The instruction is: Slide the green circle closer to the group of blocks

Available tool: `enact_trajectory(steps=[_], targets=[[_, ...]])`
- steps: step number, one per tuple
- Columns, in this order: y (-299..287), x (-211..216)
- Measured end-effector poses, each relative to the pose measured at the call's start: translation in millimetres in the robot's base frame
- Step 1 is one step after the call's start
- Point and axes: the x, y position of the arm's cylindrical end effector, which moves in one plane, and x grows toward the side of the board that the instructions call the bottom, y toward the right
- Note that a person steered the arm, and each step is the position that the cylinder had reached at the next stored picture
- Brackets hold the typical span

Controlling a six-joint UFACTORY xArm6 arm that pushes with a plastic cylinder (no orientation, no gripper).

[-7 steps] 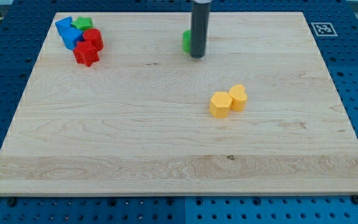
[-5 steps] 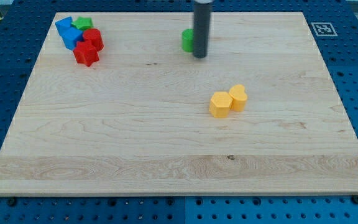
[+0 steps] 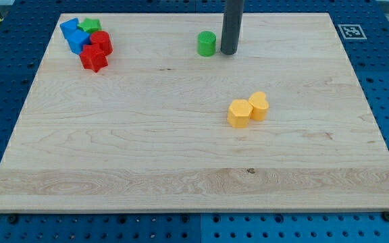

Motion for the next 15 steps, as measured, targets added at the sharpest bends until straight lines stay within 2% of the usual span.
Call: enact_trajectory(steps=[4,6,9,10,11,13,15], targets=[[-96.2,0.0],[-72.3,-10.2],[-78.6,-40.6],[-73.8,-38.5],[-61.4,-55.4],[-85.9,-80.6],[-137.8,-63.7]])
